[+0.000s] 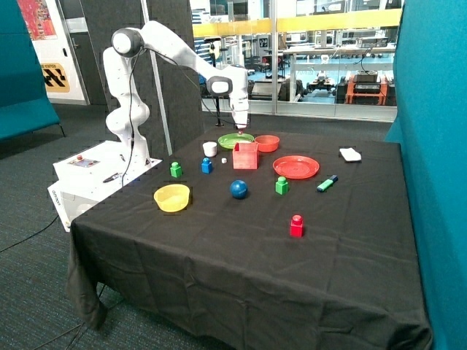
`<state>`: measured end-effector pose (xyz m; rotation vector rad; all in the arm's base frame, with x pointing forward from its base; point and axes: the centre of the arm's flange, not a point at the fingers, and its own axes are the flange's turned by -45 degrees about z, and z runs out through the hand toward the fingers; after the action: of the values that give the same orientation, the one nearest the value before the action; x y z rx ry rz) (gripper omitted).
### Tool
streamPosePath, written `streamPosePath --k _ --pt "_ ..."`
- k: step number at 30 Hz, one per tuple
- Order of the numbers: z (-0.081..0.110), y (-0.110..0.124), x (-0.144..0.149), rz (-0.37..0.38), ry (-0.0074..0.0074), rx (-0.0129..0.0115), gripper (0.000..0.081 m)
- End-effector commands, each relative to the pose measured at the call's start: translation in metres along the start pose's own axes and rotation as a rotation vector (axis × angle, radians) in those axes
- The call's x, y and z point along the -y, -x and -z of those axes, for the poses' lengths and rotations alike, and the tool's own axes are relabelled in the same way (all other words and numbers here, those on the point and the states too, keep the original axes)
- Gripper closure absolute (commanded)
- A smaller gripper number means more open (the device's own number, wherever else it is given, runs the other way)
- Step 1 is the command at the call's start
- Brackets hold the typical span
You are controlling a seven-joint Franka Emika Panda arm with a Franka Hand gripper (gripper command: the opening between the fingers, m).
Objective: Put the ball in the red pot
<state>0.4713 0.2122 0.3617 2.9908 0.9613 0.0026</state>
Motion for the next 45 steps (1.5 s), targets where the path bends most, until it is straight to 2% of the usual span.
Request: streamPosePath --k 1,10,16,18,19,21,29,39,40,45 --pt "0.029 -0.010 -0.013 -0.006 -0.0006 0.0016 0.0315" --pt "0.055 -0.016 -0.033 -0.032 -0.0005 0.0016 0.0295" --pt "0.069 -0.014 -0.054 -0.057 -0.0005 0.0016 0.0323" --pt "0.071 -0.012 -0.061 -0.080 -0.0005 0.0016 0.0360" --pt "0.073 -0.011 -0.064 -0.084 -0.0005 0.0016 0.0337" --pt "0.075 -0.008 -0.071 -0.097 -0.0005 0.0016 0.0349" --pt "0.080 0.006 -0.100 -0.151 -0.0004 0.0016 0.0355" --pt "0.076 0.021 -0.132 -0.209 -0.0004 0.0016 0.0316" --pt "0.076 0.021 -0.135 -0.212 -0.0004 0.0016 0.0332" --pt "0.073 0.021 -0.147 -0.231 -0.0004 0.0016 0.0256"
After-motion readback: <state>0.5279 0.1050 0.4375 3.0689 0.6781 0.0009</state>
